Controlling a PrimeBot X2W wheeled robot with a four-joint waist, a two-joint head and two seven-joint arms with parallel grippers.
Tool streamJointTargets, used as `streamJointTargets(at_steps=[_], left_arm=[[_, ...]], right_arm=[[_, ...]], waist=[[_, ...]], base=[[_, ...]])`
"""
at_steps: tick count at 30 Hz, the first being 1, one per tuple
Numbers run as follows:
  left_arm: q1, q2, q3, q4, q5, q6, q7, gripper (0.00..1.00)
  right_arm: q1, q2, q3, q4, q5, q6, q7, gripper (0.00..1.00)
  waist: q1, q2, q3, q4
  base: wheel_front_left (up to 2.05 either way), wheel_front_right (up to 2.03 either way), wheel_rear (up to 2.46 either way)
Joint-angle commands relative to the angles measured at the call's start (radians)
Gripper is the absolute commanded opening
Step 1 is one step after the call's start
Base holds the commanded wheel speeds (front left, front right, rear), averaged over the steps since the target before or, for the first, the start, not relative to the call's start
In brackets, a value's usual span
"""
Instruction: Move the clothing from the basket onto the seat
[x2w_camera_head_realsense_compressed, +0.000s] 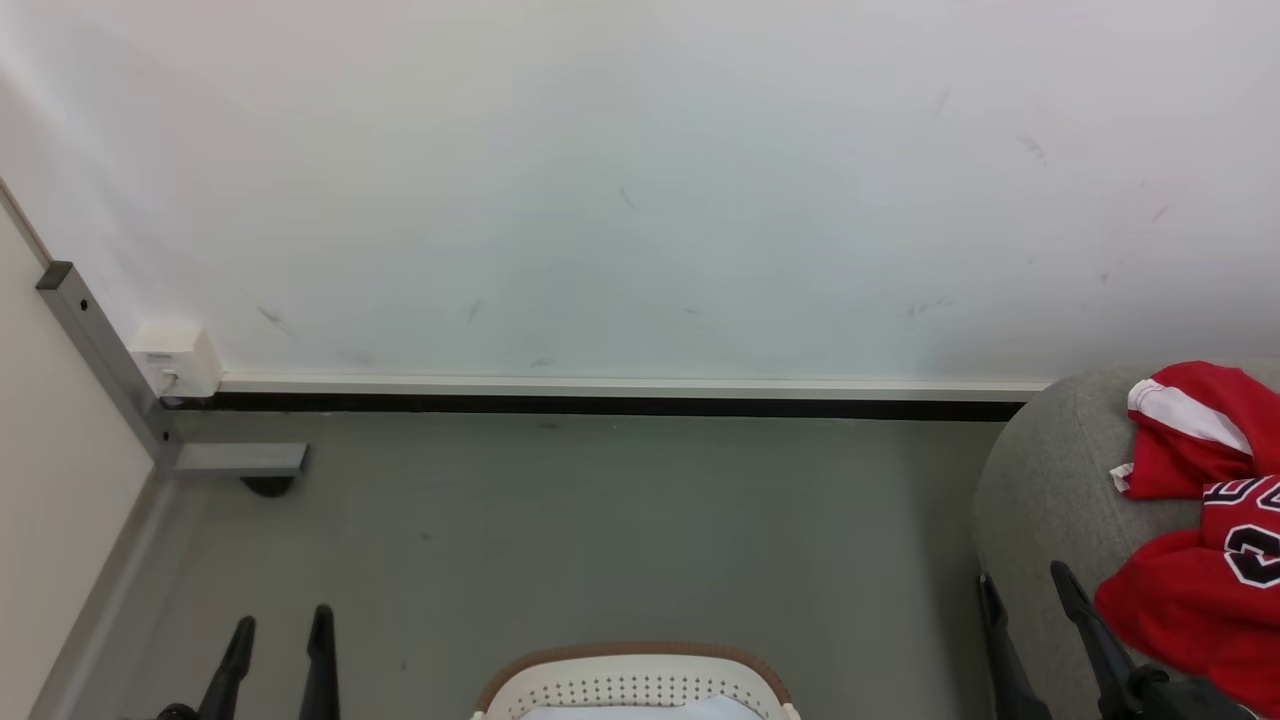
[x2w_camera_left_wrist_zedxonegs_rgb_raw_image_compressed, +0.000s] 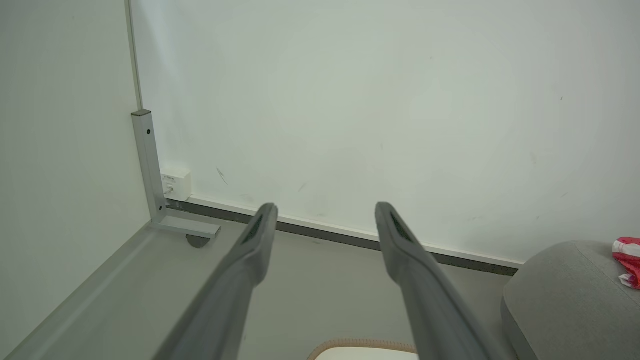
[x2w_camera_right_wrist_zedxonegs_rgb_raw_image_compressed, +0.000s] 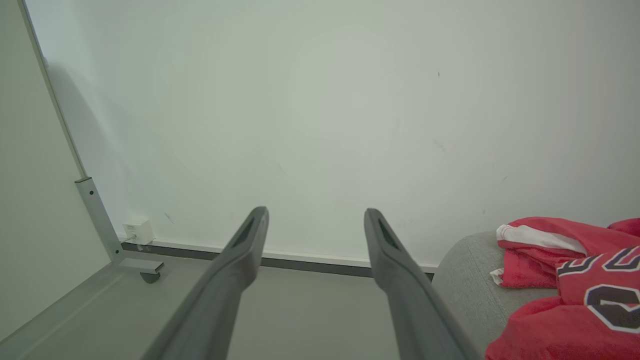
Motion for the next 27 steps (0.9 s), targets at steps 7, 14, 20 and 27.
streamJointTargets(at_steps=[7,14,20,27], left_arm=[[-0.015,-0.050,0.065,-0.024,0.092,-0.059,0.000,1.00],[-0.021,-0.088,0.101,-0.028,0.140,-0.096,0.000,1.00],[-0.026,-0.102,0.117,-0.021,0.159,-0.117,0.000,1.00],[-0.028,-0.119,0.130,-0.002,0.167,-0.132,0.000,1.00]], right_arm=[[0.012,0.002,0.008,-0.015,0.025,-0.002,-0.008,1.00],[0.000,0.003,0.013,-0.010,0.022,-0.002,-0.008,1.00],[-0.006,0.003,0.020,-0.007,0.027,-0.002,-0.008,1.00],[-0.011,0.003,0.028,-0.004,0.061,-0.002,-0.008,1.00]], waist=[[0.0000,-0.0001,0.005,-0.010],[0.0000,-0.0001,0.007,-0.020],[0.0000,-0.0001,0.011,-0.030],[0.0000,-0.0001,0.016,-0.035]], base=[[0.00,0.00,0.00],[0.00,0.00,0.00],[0.00,0.00,0.00],[0.00,0.00,0.00]])
